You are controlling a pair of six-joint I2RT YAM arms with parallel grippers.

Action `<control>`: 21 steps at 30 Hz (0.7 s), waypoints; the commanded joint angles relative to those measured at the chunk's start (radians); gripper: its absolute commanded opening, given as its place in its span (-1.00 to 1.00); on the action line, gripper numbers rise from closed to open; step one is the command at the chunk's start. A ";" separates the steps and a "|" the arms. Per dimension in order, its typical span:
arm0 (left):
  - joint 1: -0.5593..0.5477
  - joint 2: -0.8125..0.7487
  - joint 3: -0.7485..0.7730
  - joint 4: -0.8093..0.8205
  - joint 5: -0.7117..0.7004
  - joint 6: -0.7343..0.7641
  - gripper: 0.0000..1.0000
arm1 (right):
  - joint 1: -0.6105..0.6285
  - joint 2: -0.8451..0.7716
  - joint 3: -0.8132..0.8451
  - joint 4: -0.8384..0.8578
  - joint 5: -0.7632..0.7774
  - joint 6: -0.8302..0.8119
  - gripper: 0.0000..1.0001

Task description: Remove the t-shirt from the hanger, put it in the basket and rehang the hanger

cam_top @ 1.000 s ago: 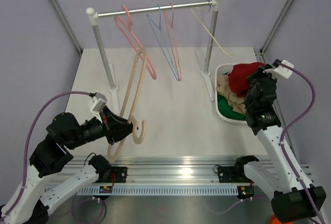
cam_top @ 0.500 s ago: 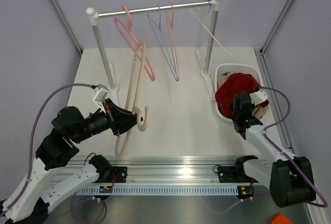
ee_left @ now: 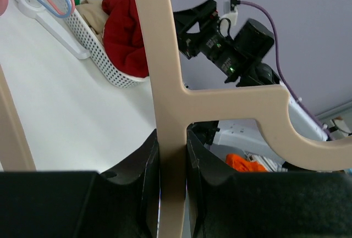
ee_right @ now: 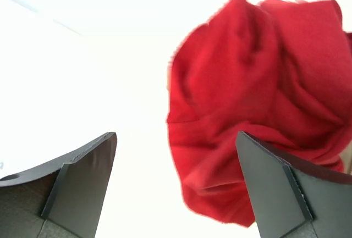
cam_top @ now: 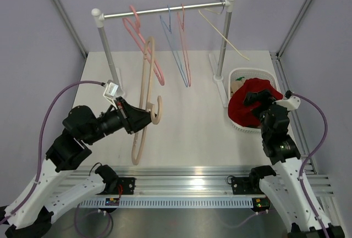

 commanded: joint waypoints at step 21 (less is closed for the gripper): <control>-0.006 0.232 -0.011 0.626 -0.255 -0.376 -1.00 | 0.550 0.027 0.484 -0.054 -0.650 -0.190 0.80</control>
